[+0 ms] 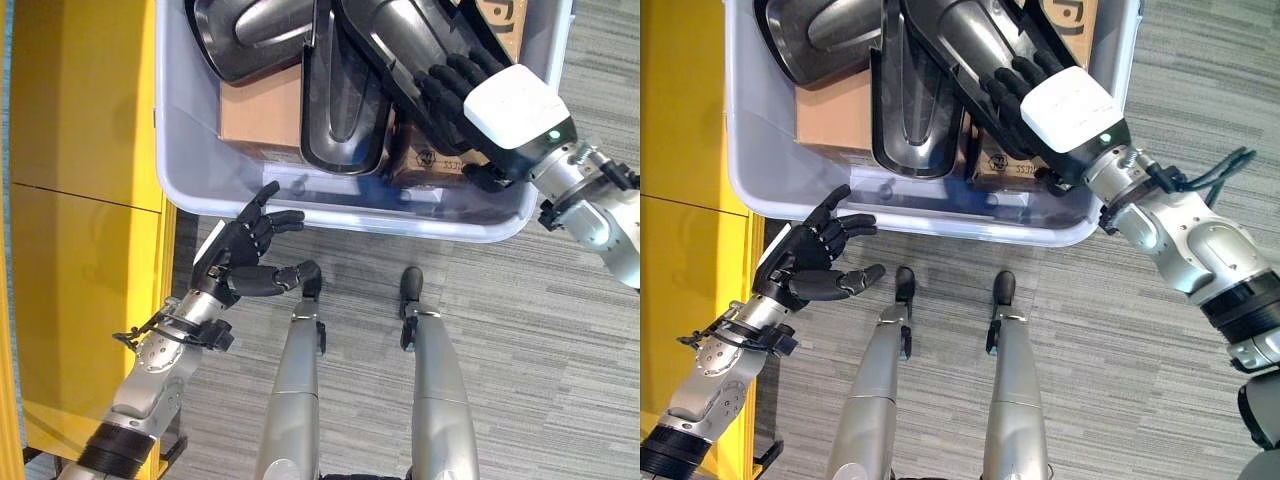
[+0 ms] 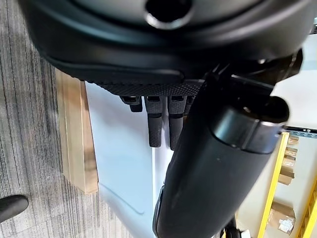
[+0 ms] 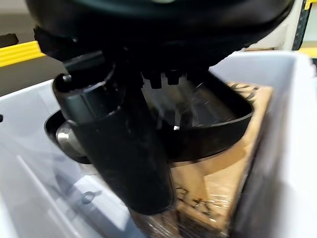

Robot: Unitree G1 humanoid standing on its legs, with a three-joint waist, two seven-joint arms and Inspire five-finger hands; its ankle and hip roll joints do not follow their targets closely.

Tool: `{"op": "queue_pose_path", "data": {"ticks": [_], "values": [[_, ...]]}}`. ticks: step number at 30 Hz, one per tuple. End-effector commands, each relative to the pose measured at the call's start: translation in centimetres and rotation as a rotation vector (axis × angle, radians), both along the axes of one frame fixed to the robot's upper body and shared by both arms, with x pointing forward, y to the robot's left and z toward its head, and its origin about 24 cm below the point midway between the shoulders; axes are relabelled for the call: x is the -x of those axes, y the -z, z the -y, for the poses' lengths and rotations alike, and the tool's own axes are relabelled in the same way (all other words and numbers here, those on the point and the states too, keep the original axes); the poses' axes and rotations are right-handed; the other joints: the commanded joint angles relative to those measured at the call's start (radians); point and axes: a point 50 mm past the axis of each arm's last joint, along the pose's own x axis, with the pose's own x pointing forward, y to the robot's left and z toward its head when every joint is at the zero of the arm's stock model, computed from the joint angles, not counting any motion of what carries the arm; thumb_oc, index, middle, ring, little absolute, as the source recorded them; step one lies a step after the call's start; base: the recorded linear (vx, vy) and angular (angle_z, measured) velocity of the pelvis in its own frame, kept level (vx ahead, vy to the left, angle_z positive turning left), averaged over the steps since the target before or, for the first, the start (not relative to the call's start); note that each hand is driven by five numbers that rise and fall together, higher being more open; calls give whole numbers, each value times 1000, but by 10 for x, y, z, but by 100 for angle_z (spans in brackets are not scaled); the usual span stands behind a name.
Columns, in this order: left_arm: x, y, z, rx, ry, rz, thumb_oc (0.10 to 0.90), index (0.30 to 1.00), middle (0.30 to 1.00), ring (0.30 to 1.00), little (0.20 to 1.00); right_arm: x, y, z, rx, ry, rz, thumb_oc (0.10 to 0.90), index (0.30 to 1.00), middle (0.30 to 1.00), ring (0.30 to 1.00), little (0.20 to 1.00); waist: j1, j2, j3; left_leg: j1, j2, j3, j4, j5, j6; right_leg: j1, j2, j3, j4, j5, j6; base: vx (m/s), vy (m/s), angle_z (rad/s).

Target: Move parts from the plastic box to the shelf.

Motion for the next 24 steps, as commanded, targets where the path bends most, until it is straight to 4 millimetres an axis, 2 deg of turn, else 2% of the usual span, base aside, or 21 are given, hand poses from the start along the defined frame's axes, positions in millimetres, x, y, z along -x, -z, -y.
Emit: {"op": "queue_pose_path", "data": {"ticks": [1, 5, 13, 17, 24], "values": [[8, -12, 12, -1, 77, 73, 900, 1000, 1000, 1000, 1000, 0, -55, 1, -53, 49, 164, 900, 1000, 1000, 1000, 1000, 12, 31, -16, -5, 45, 30, 38, -107, 52, 16, 0, 4, 31, -128, -19, -9, -39, 2], [6, -15, 17, -6, 96, 83, 900, 1000, 1000, 1000, 1000, -14, -62, 15, -122, 156, 180, 900, 1000, 1000, 1000, 1000, 26, 40, -16, -42, 42, 20, 53, -108, 53, -17, -4, -4, 52, -136, -25, -11, -41, 1], [6, -14, 16, -4, 94, 79, 900, 1000, 1000, 1000, 1000, -20, -72, 29, -178, 243, 166, 900, 1000, 1000, 1000, 1000, 37, 49, -16, -81, 40, 15, 73, -112, 54, -60, -6, -8, 81, -144, -31, 0, -7, 2], [7, -14, 16, -4, 95, 85, 900, 1000, 1000, 1000, 1000, -22, -75, 40, -262, 285, 178, 900, 1000, 1000, 1000, 1000, 42, 53, -16, -110, 39, 10, 92, -117, 55, -90, -8, -9, 105, -151, -35, 0, -36, 3], [9, -12, 17, -1, 101, 97, 900, 1000, 1000, 1000, 1000, -25, -76, 43, -254, 322, 134, 900, 1000, 1000, 1000, 1000, 43, 61, -16, -143, 36, 9, 108, -124, 55, -130, -8, -8, 129, -161, -41, -4, -10, 2]]}}
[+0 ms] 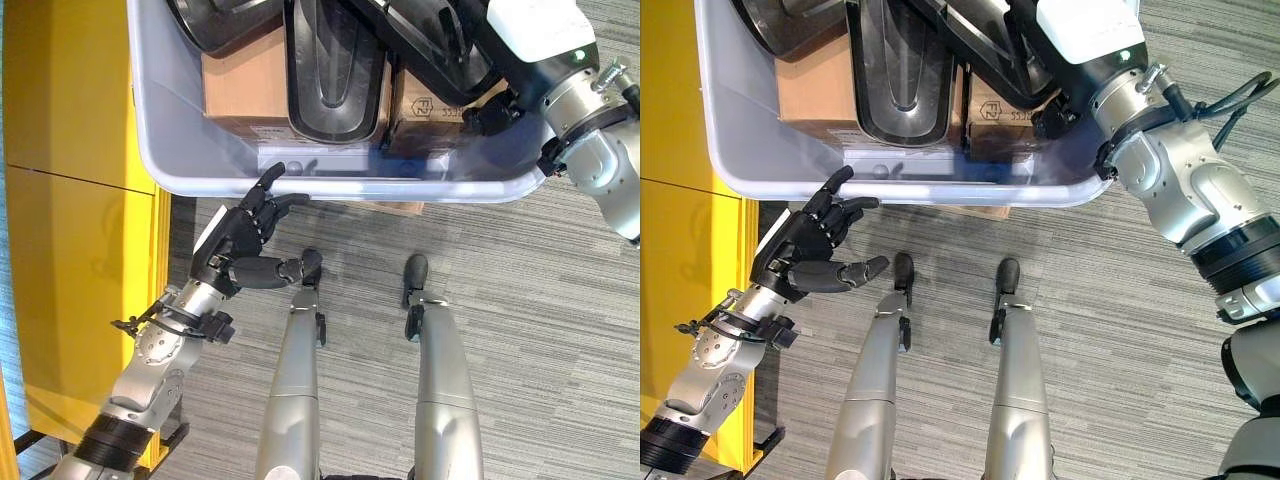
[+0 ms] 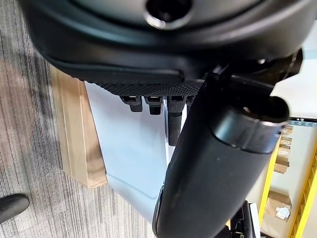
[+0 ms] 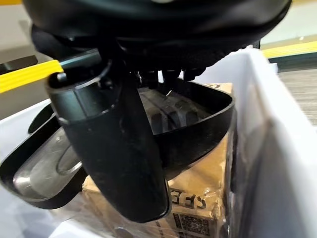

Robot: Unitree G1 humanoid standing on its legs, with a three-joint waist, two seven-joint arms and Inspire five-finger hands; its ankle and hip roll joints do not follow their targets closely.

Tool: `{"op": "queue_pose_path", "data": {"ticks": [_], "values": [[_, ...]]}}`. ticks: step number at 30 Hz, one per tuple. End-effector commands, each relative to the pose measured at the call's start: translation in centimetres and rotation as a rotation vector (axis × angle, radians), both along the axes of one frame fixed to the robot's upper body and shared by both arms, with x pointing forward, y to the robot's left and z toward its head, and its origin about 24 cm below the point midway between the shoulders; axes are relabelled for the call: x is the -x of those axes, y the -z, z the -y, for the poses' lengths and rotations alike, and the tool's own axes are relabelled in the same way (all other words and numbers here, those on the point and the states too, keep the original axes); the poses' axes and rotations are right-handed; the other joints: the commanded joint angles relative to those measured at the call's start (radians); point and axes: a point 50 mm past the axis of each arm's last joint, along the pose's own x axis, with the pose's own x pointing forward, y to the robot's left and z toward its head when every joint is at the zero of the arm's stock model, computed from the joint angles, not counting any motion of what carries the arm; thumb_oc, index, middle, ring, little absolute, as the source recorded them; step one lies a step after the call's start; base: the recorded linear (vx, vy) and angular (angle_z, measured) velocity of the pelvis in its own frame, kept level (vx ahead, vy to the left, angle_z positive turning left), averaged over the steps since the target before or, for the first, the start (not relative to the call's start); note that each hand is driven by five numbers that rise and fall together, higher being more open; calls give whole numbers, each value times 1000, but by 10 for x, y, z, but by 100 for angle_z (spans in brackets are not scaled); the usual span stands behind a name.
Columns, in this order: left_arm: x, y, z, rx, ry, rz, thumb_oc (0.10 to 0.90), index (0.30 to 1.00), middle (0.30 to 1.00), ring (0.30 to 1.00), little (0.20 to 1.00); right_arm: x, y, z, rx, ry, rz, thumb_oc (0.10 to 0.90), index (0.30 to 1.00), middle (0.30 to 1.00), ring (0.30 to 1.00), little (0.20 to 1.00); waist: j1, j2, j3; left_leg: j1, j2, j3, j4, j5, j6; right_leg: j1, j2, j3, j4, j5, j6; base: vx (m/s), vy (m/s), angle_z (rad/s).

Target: Move parts from the plastic box to the shelf.

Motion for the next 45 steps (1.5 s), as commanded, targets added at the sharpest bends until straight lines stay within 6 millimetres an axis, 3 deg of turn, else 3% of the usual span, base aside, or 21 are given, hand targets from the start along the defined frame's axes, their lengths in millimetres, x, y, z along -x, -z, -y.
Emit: {"op": "queue_pose_path", "data": {"ticks": [1, 3, 4, 5, 7, 8, 9, 10, 11, 13, 20, 26, 37, 45], "values": [[11, 7, 12, -21, 74, -5, 900, 1000, 1000, 1000, 1000, -10, -10, 39, -41, 243, 6, 900, 1000, 1000, 1000, 1000, 38, 39, 3, -29, 35, 9, 91, -124, 57, 20, -2, -7, 42, -136, -22, -2, -7, -5], [13, 12, 12, -16, 74, -24, 900, 1000, 1000, 1000, 1000, -13, 0, 41, -37, 246, -40, 900, 1000, 1000, 1000, 1000, 36, 39, 3, -2, 36, 8, 101, -153, 53, 43, -2, -1, 57, -164, -17, 27, -6, -2], [11, 8, 11, -22, 72, -2, 900, 1000, 1000, 1000, 1000, -12, -4, 41, -30, 245, -44, 900, 1000, 1000, 1000, 1000, 36, 37, 3, -35, 40, 11, 92, -123, 56, 10, -5, -9, 48, -137, -23, 47, -15, 4], [13, 12, 11, -20, 73, -19, 900, 1000, 1000, 1000, 1000, -14, 5, 43, -23, 249, -91, 900, 1000, 1000, 1000, 1000, 34, 37, 3, -5, 41, 9, 97, -148, 50, 38, -3, -3, 55, -162, -17, -66, -3, 3], [11, 6, 10, -23, 67, 5, 900, 1000, 1000, 1000, 1000, -13, 2, 41, 4, 252, -101, 900, 1000, 1000, 1000, 1000, 34, 34, 3, -36, 46, 13, 82, -116, 53, 7, -4, -10, 42, -134, -23, -5, -2, 6], [13, 11, 10, -22, 67, -12, 900, 1000, 1000, 1000, 1000, -15, 10, 42, 17, 255, -131, 900, 1000, 1000, 1000, 1000, 33, 35, 3, -5, 46, 11, 87, -142, 48, 36, -3, -3, 51, -160, -16, -2, 3, 8], [11, 5, 9, -20, 61, 10, 900, 1000, 1000, 1000, 1000, -14, 5, 42, 28, 261, -135, 900, 1000, 1000, 1000, 1000, 33, 33, 3, -39, 51, 15, 78, -113, 52, 3, -7, -12, 41, -132, -23, 55, -3, 4], [13, 10, 9, -18, 62, -10, 900, 1000, 1000, 1000, 1000, -15, 13, 43, 38, 263, -158, 900, 1000, 1000, 1000, 1000, 32, 33, 3, -6, 51, 13, 83, -139, 47, 34, -6, -5, 49, -158, -16, -57, 7, 4], [10, 4, 7, -23, 53, 12, 900, 1000, 1000, 1000, 1000, -14, 9, 43, 71, 273, -152, 900, 1000, 1000, 1000, 1000, 32, 29, 3, -39, 54, 15, 73, -109, 51, 3, -8, -13, 36, -130, -22, 0, 2, 4], [12, 8, 6, -21, 53, -7, 900, 1000, 1000, 1000, 1000, -16, 17, 43, 105, 281, -187, 900, 1000, 1000, 1000, 1000, 30, 28, 3, -8, 56, 13, 79, -135, 46, 32, -9, -8, 46, -156, -15, 31, -2, 2], [12, 7, 2, -38, 38, -6, 900, 1000, 1000, 1000, 1000, -15, 31, 53, 143, 312, -328, 900, 1000, 1000, 1000, 1000, 29, 7, 3, -21, 66, 9, 78, -126, 45, 27, -13, -21, 44, -153, -15, 9, -1, 0], [13, 7, -1, -51, 36, -6, 900, 1000, 1000, 1000, 1000, -14, 41, 50, 270, 304, -392, 900, 1000, 1000, 1000, 1000, 32, -5, 3, -20, 74, 8, 73, -119, 45, 33, -17, -34, 34, -148, -15, 0, 0, 0], [17, 6, -12, -76, 6, -23, 900, 1000, 1000, 1000, 1000, 0, 72, 38, 321, 263, -637, 900, 1000, 1000, 1000, 1000, 18, -62, 3, -1, 102, 1, 61, -107, 44, 72, -12, -59, 2, -132, -12, 0, 0, 0], [15, 6, -14, -91, -8, -29, 900, 1000, 1000, 1000, 1000, 0, 82, 40, 321, 286, -674, 900, 1000, 1000, 1000, 1000, 23, -88, 3, 4, 107, -6, 68, -107, 46, 93, -7, -68, 1, -133, -13, 8, -12, 0]]}}
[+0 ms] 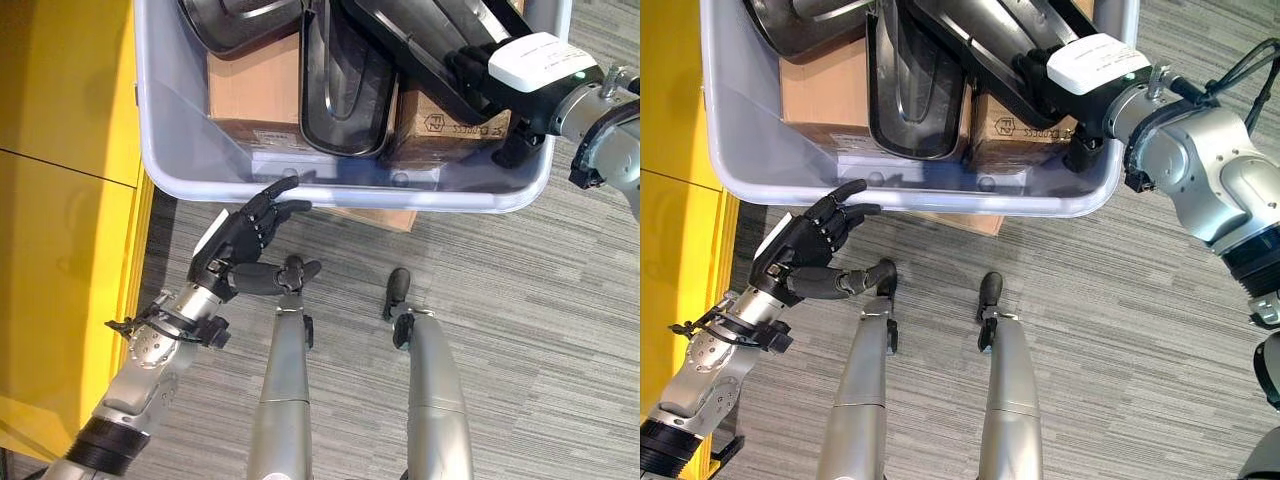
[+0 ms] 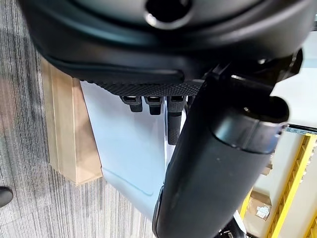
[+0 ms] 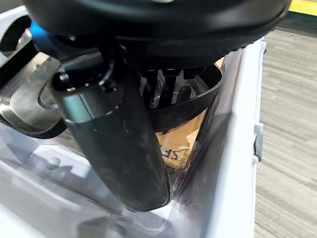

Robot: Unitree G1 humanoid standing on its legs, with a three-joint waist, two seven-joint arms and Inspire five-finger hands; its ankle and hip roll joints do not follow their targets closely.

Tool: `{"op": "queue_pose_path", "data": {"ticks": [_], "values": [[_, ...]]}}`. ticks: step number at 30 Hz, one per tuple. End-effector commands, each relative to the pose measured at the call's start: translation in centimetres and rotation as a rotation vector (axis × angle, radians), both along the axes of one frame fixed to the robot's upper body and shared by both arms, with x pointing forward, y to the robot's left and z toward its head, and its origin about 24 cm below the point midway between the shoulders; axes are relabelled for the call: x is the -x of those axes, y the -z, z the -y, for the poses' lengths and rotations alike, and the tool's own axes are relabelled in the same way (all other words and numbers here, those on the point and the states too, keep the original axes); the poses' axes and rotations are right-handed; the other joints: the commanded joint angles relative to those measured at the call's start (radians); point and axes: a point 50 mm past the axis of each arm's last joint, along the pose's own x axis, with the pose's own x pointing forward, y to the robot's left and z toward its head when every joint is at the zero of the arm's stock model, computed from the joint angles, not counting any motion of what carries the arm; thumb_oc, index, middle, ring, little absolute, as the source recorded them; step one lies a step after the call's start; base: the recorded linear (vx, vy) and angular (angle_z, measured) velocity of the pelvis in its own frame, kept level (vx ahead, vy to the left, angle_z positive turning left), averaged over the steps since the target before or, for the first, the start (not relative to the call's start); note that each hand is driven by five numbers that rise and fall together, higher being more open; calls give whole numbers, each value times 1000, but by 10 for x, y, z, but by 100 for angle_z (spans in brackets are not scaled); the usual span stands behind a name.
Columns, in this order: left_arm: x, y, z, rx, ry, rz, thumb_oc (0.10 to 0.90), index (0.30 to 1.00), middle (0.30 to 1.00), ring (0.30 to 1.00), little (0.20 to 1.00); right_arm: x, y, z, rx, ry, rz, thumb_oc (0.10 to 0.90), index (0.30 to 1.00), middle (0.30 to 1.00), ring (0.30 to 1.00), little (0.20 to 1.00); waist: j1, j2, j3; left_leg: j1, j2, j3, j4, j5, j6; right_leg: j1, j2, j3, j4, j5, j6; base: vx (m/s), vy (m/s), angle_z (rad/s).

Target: Move parts from the plastic box to the shelf.

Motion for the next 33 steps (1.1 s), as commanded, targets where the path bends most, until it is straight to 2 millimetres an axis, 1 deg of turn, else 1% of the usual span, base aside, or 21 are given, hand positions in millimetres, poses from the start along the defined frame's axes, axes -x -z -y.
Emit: {"op": "queue_pose_path", "data": {"ticks": [1, 2, 4, 5, 6, 7, 8, 10, 11, 12, 13, 15, 16, 17, 18, 19, 20, 23, 29, 31, 33], "values": [[13, 4, -10, -39, -28, -14, 900, 1000, 1000, 1000, 1000, -2, 59, 23, 115, 122, -293, 900, 1000, 1000, 1000, 1000, 10, 5, 51, 39, 73, 20, -2, -97, 54, 60, -3, 4, 0, -111, -3, 21, -38, 1], [13, 3, -11, -38, -36, -17, 900, 1000, 1000, 1000, 1000, -2, 59, 26, 107, 126, -281, 900, 1000, 1000, 1000, 1000, 10, 2, 51, 38, 73, 17, 1, -98, 56, 62, -4, 2, 1, -112, -3, 0, 0, 0], [11, 3, -12, -44, -38, -18, 900, 1000, 1000, 1000, 1000, -2, 58, 28, 101, 125, -264, 800, 860, 860, 860, 860, 11, 0, 51, 35, 72, 17, 4, -99, 58, 62, -3, 1, 4, -112, -4, 0, 0, 0], [11, 4, -12, -45, -38, -17, 900, 1000, 1000, 1000, 1000, -2, 58, 28, 101, 122, -257, 639, 635, 635, 635, 635, 10, 0, 51, 33, 72, 17, 7, -100, 58, 60, -3, 1, 6, -113, -3, 0, 0, 0], [11, 3, -12, -45, -38, -16, 900, 1000, 1000, 1000, 1000, -2, 58, 28, 102, 117, -245, 637, 632, 632, 632, 632, 10, 0, 51, 32, 71, 16, 9, -102, 58, 59, -4, 1, 7, -113, -3, 0, 0, 0], [11, 3, -12, -42, -38, -17, 900, 1000, 1000, 1000, 1000, -3, 57, 30, 97, 123, -224, 653, 654, 654, 654, 654, 10, 0, 51, 30, 69, 15, 13, -104, 59, 57, -3, 1, 9, -113, -3, 0, 0, 0], [10, 3, -12, -41, -39, -18, 900, 1000, 1000, 1000, 1000, -3, 55, 30, 94, 124, -214, 745, 783, 783, 783, 783, 11, 1, 51, 27, 68, 14, 14, -105, 61, 55, -3, 1, 11, -114, -4, 0, 0, 0], [10, 3, -12, -41, -42, -15, 900, 1000, 1000, 1000, 1000, -3, 55, 29, 98, 118, -200, 722, 750, 750, 750, 750, 10, 1, 51, 22, 67, 14, 18, -106, 61, 52, -3, 2, 13, -114, -3, 0, 0, 0], [9, 3, -12, -42, -41, -13, 900, 1000, 1000, 1000, 1000, -3, 54, 30, 92, 124, -190, 751, 791, 791, 791, 791, 8, 2, 51, 18, 67, 14, 20, -106, 62, 48, -3, 3, 13, -114, -3, 0, 0, 0], [9, 4, -11, -44, -42, -13, 900, 1000, 1000, 1000, 1000, -3, 55, 31, 88, 124, -182, 802, 863, 863, 863, 863, 7, 2, 51, 16, 66, 14, 21, -107, 62, 46, -2, 3, 14, -115, -3, 0, 0, 0], [9, 4, -11, -43, -42, -12, 900, 1000, 1000, 1000, 1000, -3, 54, 31, 76, 126, -172, 900, 1000, 1000, 1000, 1000, 7, 2, 51, 14, 66, 14, 22, -107, 62, 44, -1, 4, 16, -116, -4, 0, 0, 0], [9, 4, -10, -39, -41, -13, 900, 1000, 1000, 1000, 1000, -4, 53, 31, 60, 119, -152, 900, 1000, 1000, 1000, 1000, 7, 5, 51, 12, 64, 14, 21, -107, 62, 41, 0, 5, 17, -117, -4, 0, 0, 0], [8, 4, -10, -40, -40, -12, 900, 1000, 1000, 1000, 1000, -4, 52, 31, 62, 119, -132, 857, 940, 940, 940, 940, 7, 7, 51, 11, 63, 15, 22, -108, 63, 39, 0, 6, 18, -117, -3, 0, 0, 0], [8, 4, -10, -38, -37, -11, 900, 1000, 1000, 1000, 1000, -5, 51, 31, 54, 118, -112, 633, 627, 627, 627, 627, 7, 9, 51, 10, 62, 15, 21, -108, 63, 38, 1, 7, 18, -117, -4, 0, 0, 0], [8, 4, -10, -38, -36, -10, 900, 1000, 1000, 1000, 1000, -5, 50, 31, 54, 113, -103, 463, 388, 388, 388, 388, 7, 10, 51, 9, 62, 15, 22, -108, 63, 37, 1, 8, 18, -117, -4, 0, 0, 0], [8, 5, -9, -39, -36, -9, 900, 1000, 1000, 1000, 1000, -5, 49, 30, 59, 110, -86, 400, 300, 300, 300, 300, 7, 11, 51, 8, 61, 15, 24, -110, 63, 36, 0, 8, 19, -118, -4, 0, 0, 0], [8, 5, -9, -31, -36, -8, 900, 1000, 1000, 1000, 1000, -5, 46, 29, 78, 100, -35, 400, 300, 300, 300, 300, 6, 16, 51, 5, 60, 17, 26, -110, 63, 31, 1, 10, 21, -119, -4, 0, 0, 0], [7, 5, -8, -24, -32, -3, 900, 1000, 1000, 1000, 1000, -6, 43, 27, 90, 81, 30, 400, 300, 300, 300, 300, 7, 21, 51, 1, 59, 18, 28, -111, 63, 27, 1, 13, 23, -120, -4, 0, 0, 0], [7, 7, -5, -15, -35, 12, 900, 1000, 1000, 1000, 1000, -5, 33, 24, 175, 48, 173, 400, 300, 300, 300, 300, 5, 33, 51, 0, 58, 21, 20, -110, 63, 21, 0, 17, 19, -120, -1, 0, 0, 0], [6, 7, -4, -20, -41, 25, 900, 1000, 1000, 1000, 1000, -6, 32, 30, 210, 68, 233, 400, 300, 300, 300, 300, 5, 42, 51, -12, 54, 23, 22, -110, 63, 5, 0, 21, 23, -121, 0, -36, 6, 0], [6, 6, -4, -21, -43, 28, 900, 1000, 1000, 1000, 1000, -6, 32, 31, 221, 75, 240, 400, 300, 300, 300, 300, 6, 46, 51, -17, 53, 23, 22, -110, 63, -1, -1, 23, 24, -121, 1, -35, 3, -1]]}}
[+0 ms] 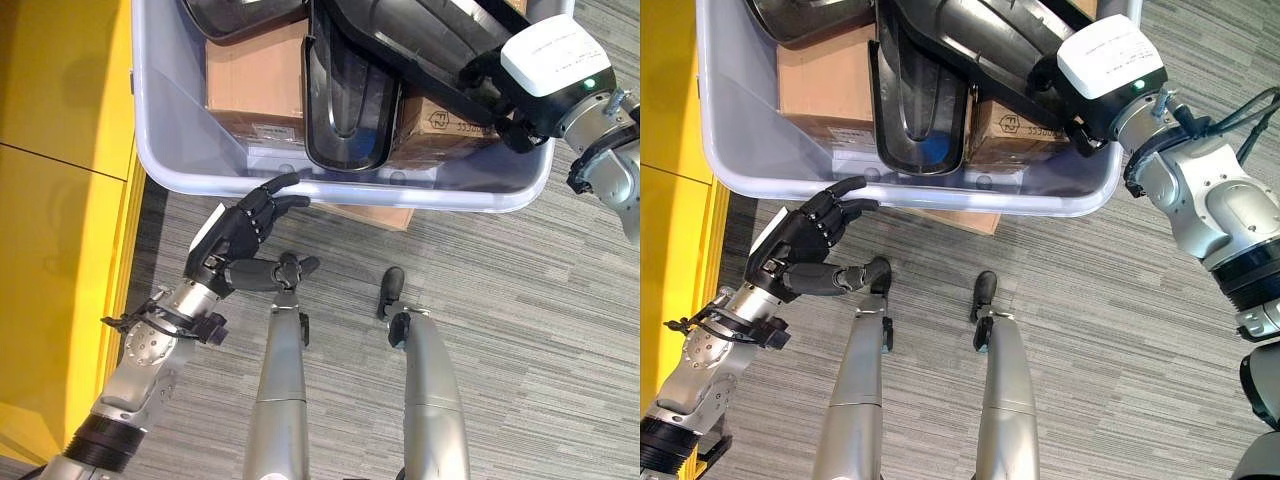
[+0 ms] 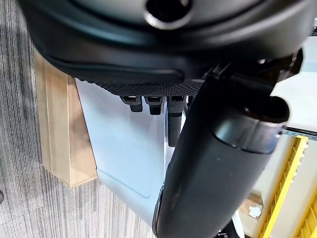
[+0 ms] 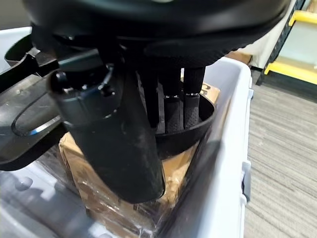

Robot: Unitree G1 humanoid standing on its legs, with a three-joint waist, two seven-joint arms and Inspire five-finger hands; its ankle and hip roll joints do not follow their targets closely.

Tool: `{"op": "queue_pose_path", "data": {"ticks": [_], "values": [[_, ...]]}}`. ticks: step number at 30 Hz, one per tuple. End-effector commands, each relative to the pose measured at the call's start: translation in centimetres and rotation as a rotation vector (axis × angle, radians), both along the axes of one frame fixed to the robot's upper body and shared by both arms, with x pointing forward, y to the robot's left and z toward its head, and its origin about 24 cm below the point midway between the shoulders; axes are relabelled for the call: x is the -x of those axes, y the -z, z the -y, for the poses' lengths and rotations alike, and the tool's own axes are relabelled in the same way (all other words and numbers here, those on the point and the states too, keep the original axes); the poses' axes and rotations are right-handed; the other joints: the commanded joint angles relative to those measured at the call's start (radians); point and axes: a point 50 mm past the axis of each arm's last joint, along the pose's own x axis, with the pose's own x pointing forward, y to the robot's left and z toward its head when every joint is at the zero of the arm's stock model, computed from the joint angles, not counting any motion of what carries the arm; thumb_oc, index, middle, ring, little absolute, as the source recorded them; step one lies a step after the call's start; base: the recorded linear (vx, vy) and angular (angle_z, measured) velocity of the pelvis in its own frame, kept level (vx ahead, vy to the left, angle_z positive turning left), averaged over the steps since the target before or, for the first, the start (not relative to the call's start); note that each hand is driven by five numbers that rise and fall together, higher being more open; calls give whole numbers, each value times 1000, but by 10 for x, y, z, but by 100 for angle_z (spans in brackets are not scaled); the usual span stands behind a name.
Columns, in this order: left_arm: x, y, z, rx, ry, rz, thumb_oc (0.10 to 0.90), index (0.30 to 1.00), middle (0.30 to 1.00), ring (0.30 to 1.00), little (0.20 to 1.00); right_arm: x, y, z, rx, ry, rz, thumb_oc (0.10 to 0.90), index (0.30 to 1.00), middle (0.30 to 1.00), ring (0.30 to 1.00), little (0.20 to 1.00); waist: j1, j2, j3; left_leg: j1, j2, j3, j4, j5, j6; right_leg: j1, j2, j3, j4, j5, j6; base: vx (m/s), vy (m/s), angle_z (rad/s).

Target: Move parts from the plastic box to the shelf.

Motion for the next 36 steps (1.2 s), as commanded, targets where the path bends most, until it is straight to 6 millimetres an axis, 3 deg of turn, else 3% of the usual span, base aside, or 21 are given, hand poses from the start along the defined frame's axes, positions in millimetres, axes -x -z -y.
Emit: {"op": "queue_pose_path", "data": {"ticks": [1, 2, 4, 6, 7, 8, 10, 11, 13, 16, 17, 18, 19, 20, 26, 36], "values": [[6, 11, -1, -10, -38, -8, 900, 1000, 1000, 1000, 1000, -8, 23, 22, 144, 144, -54, 400, 300, 300, 300, 300, 4, 73, 41, -14, 52, 20, 23, -105, 62, 2, 0, 21, 24, -117, -1, -87, 9, -3], [3, 5, -1, -11, -37, 15, 900, 1000, 1000, 1000, 1000, -7, 16, 23, 140, 148, -30, 400, 300, 300, 300, 300, 4, 74, 41, -51, 52, 23, 16, -78, 68, -33, -2, 14, 15, -92, -8, -92, 6, -5], [4, 9, 1, -10, -29, 2, 900, 1000, 1000, 1000, 1000, -10, 23, 28, 115, 172, -28, 400, 300, 300, 300, 300, 1, 82, 41, -30, 48, 20, 26, -105, 61, -18, 1, 27, 28, -116, -1, -19, -3, -2], [3, 8, 2, -1, -23, 7, 900, 1000, 1000, 1000, 1000, -11, 23, 32, 103, 186, -1, 400, 300, 300, 300, 300, -1, 89, 41, -34, 47, 20, 23, -104, 61, -27, 0, 31, 26, -115, -1, -44, 0, 1], [0, 3, 3, -6, -20, 32, 900, 1000, 1000, 1000, 1000, -11, 16, 33, 99, 194, 37, 400, 300, 300, 300, 300, 0, 91, 41, -69, 47, 24, 14, -77, 66, -61, -1, 25, 16, -90, -9, -43, -6, 3], [3, 8, 4, -8, -18, 16, 900, 1000, 1000, 1000, 1000, -12, 23, 35, 94, 201, 35, 400, 300, 300, 300, 300, -2, 96, 41, -38, 46, 21, 22, -104, 60, -35, 0, 35, 26, -115, -3, -44, -5, 4], [2, 9, 4, 0, -15, 21, 900, 1000, 1000, 1000, 1000, -14, 22, 36, 78, 216, 45, 400, 300, 300, 300, 300, -2, 103, 41, -38, 44, 23, 18, -105, 59, -38, 0, 38, 22, -113, -3, -42, 0, 7], [0, 3, 5, 3, -13, 45, 900, 1000, 1000, 1000, 1000, -15, 15, 37, 66, 222, 69, 400, 300, 300, 300, 300, -2, 105, 41, -72, 45, 28, 10, -77, 64, -72, -2, 32, 12, -87, -11, -93, 13, 4], [2, 8, 7, 1, -6, 27, 900, 1000, 1000, 1000, 1000, -17, 24, 38, 58, 224, 47, 400, 300, 300, 300, 300, -3, 110, 41, -37, 44, 27, 14, -103, 58, -41, 0, 42, 18, -113, -4, -16, 4, 1], [0, 2, 8, 8, 5, 52, 900, 1000, 1000, 1000, 1000, -18, 20, 38, 15, 205, 59, 400, 300, 300, 300, 300, -1, 115, 41, -64, 46, 33, -2, -73, 61, -70, -1, 37, 3, -85, -12, -35, 4, -1], [3, 8, 11, 9, 15, 34, 900, 1000, 1000, 1000, 1000, -20, 31, 33, -33, 160, 27, 400, 300, 300, 300, 300, -1, 122, 41, -21, 45, 32, -2, -99, 55, -31, 0, 46, 6, -109, -4, 0, 0, 0], [1, 3, 10, 7, 15, 55, 900, 1000, 1000, 1000, 1000, -20, 24, 32, -40, 150, 48, 400, 300, 300, 300, 300, 0, 121, 41, -51, 46, 35, -11, -71, 60, -60, -2, 38, -7, -83, -11, 0, 0, 0], [4, 9, 13, 13, 19, 36, 900, 1000, 1000, 1000, 1000, -21, 34, 25, -60, 85, 18, 400, 300, 300, 300, 300, -1, 125, 41, -4, 46, 35, -15, -95, 53, -17, 0, 47, -8, -106, -3, -91, 14, 0], [2, 3, 13, 17, 20, 61, 900, 1000, 1000, 1000, 1000, -20, 27, 18, -73, 44, 36, 400, 300, 300, 300, 300, -1, 125, 41, -31, 48, 38, -27, -65, 57, -43, -1, 41, -25, -77, -9, -45, 10, -1], [5, 4, 17, 37, 24, 58, 900, 1000, 1000, 1000, 1000, -11, 41, -12, -183, -173, 29, 400, 300, 300, 300, 300, -17, 124, 41, 44, 58, 56, -73, -56, 51, 19, 3, 48, -63, -68, -4, -35, 27, 0], [15, 11, 23, 83, 17, 34, 900, 1000, 1000, 1000, 1000, 25, 88, -49, -472, -472, 33, 400, 300, 300, 300, 300, -63, 125, 41, 241, 66, 85, -162, -48, 51, 183, 16, 84, -131, -63, 2, 3, 62, -5]]}}
